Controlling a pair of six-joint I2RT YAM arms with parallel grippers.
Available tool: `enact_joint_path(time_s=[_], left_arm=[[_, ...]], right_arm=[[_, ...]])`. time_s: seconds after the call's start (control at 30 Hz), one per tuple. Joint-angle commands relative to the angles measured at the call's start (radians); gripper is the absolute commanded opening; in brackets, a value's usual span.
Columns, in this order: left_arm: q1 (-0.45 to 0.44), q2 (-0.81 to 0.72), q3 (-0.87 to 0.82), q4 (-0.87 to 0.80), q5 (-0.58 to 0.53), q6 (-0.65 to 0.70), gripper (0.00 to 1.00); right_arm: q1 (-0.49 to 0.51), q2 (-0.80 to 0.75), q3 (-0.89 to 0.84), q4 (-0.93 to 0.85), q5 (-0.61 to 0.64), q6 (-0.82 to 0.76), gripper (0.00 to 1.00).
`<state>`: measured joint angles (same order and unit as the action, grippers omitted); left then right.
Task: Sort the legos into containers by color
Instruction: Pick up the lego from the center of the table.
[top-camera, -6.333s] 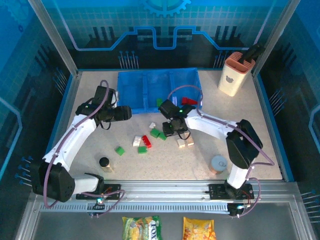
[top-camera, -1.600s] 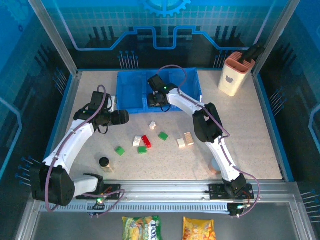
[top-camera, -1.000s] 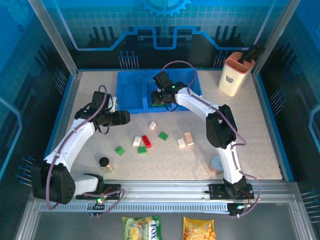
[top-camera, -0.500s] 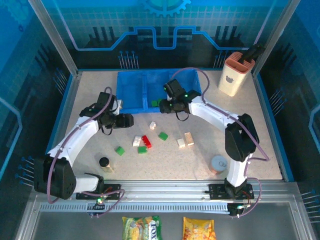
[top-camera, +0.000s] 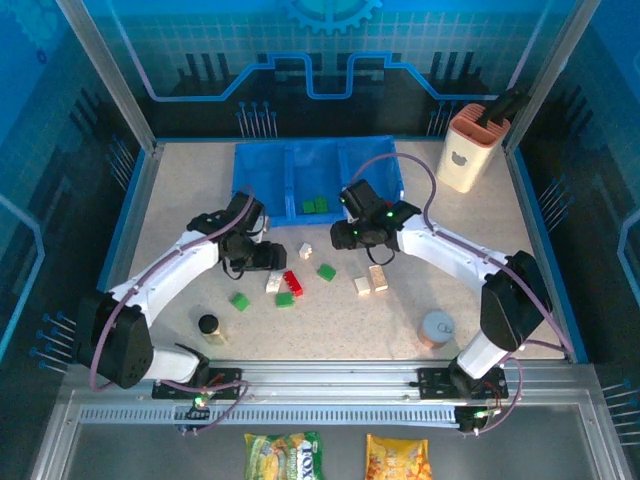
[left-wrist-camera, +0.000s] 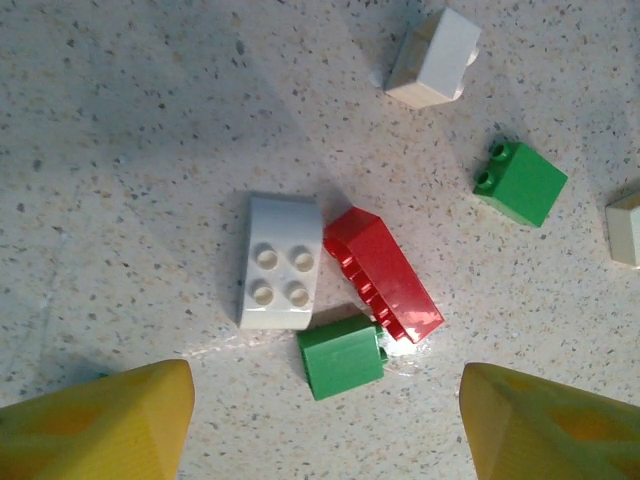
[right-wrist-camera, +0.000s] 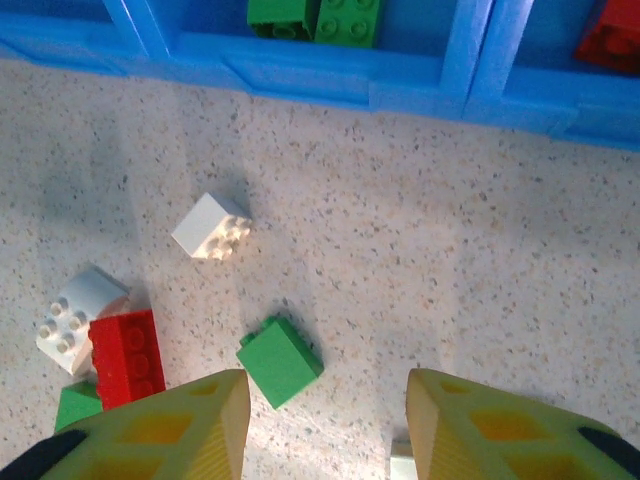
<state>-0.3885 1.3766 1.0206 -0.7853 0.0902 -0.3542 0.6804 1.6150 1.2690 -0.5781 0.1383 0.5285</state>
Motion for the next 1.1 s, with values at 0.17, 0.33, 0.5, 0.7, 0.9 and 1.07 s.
enact_joint_path(time_s=[0.17, 0.33, 0.5, 0.7, 0.9, 1.07], left_arm=[[-0.074, 0.013, -0.016, -0.001, -0.05, -0.145, 0.7], [-0.096, 0.009, -0.074, 0.014, -0.09, -0.223, 0.7], [-0.096, 0.033, -0.112, 0.011, -0.132, -0.246, 0.64], [-0.098, 0.079, -0.114, 0.044, -0.104, -0.172, 0.62], [-0.099, 0.167, -0.069, 0.038, -0.119, -0.065, 0.62], [-0.098, 0.233, -0.035, 0.023, -0.134, 0.006, 0.61]], right_arm=[[0.061, -0.068, -0.07, -0.043, 0.053, 0.02, 0.46], [0.081, -0.091, -0.113, -0.039, 0.066, 0.034, 0.46], [0.089, -0.104, -0.14, -0.035, 0.071, 0.041, 0.46], [0.093, -0.104, -0.143, -0.042, 0.079, 0.039, 0.47], [0.095, -0.098, -0.135, -0.054, 0.087, 0.039, 0.47], [0.095, -0.106, -0.134, -0.072, 0.102, 0.039, 0.47]])
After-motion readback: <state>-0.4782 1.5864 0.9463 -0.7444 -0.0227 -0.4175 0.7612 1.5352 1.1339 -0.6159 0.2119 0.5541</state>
